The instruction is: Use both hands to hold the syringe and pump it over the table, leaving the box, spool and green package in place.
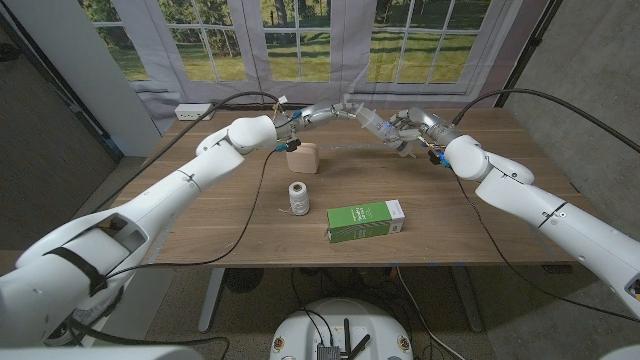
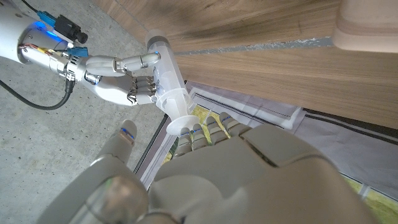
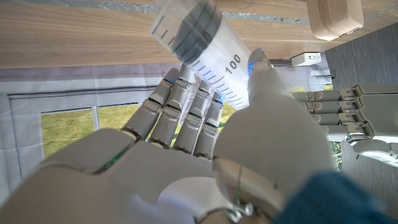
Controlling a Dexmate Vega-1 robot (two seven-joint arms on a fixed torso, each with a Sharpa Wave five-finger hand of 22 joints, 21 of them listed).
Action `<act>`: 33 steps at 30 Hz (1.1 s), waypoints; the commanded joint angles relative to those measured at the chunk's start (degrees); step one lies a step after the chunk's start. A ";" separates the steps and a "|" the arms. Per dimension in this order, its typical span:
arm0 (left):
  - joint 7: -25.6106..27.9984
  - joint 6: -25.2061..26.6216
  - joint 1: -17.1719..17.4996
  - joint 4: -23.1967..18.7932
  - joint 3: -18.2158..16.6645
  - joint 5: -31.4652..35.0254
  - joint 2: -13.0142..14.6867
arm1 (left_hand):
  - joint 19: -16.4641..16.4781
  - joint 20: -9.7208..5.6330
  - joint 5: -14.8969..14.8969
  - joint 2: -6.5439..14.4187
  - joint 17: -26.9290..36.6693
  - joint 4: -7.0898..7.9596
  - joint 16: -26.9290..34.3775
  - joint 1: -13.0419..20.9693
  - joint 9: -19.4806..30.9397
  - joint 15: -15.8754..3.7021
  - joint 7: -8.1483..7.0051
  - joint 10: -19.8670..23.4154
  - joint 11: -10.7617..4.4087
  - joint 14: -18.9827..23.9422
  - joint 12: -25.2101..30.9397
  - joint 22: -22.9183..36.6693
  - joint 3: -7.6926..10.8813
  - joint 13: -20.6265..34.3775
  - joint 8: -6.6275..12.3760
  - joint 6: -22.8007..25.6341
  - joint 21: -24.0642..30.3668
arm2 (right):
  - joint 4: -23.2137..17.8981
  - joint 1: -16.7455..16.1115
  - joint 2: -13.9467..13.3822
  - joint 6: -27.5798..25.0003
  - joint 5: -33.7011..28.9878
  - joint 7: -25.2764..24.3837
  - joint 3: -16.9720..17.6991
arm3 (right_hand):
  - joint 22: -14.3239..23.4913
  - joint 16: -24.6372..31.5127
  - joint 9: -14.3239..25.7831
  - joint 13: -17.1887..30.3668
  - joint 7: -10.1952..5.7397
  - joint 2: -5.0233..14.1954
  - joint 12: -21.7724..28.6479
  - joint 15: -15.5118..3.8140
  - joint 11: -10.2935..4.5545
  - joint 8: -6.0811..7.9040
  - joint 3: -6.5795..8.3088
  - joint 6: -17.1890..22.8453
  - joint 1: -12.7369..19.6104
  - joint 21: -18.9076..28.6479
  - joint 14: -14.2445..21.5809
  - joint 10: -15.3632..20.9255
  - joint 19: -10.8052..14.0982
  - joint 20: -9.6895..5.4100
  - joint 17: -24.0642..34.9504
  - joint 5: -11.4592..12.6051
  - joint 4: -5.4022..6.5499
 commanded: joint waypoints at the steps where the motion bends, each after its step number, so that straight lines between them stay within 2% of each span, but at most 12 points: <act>1: 0.19 -0.68 -0.29 1.06 0.34 0.07 -0.68 | 0.24 -1.44 -0.12 4.33 0.08 0.29 -0.08 0.67 0.20 -2.80 0.21 0.03 0.04 0.14 -0.26 0.32 0.23 0.02 0.15 0.44 0.22 | -0.23 -0.16 0.05 0.07 0.14 -0.13 0.14 | 0.12 -0.09 0.17 0.06 -5.42 6.80 0.27 -8.42 -4.41 0.03 0.08 5.69 0.68 -0.26 0.86 5.14 0.22 -0.55 0.24 0.36 0.24; 17: -0.25 -1.65 -1.01 2.73 1.00 0.21 -1.71 | 0.24 -1.46 -0.13 4.32 0.08 0.31 -0.07 0.73 0.20 -2.63 0.18 -0.03 -0.01 0.11 -0.29 0.32 0.17 0.01 0.15 0.44 0.22 | -0.87 -0.73 0.01 -0.43 0.41 -0.47 0.41 | 0.13 -0.25 0.19 0.21 -5.38 6.86 0.11 -8.45 -4.40 -0.10 0.09 5.79 0.72 -0.25 0.94 5.23 0.28 -0.58 0.37 0.38 0.20; 33: -0.90 -3.48 -2.24 6.27 1.74 -0.10 -3.44 | 0.21 -1.46 -0.12 4.40 0.10 0.41 -0.07 0.79 0.21 -2.57 0.18 -0.12 0.07 0.04 -0.31 0.32 0.13 0.02 0.15 0.43 0.21 | -0.47 -0.36 0.20 -0.41 0.44 -0.41 0.23 | 0.13 -0.43 0.21 0.39 -5.22 6.87 -0.06 -8.45 -4.37 -0.24 0.04 5.94 0.69 -0.25 1.07 5.33 0.32 -0.61 0.53 0.38 0.20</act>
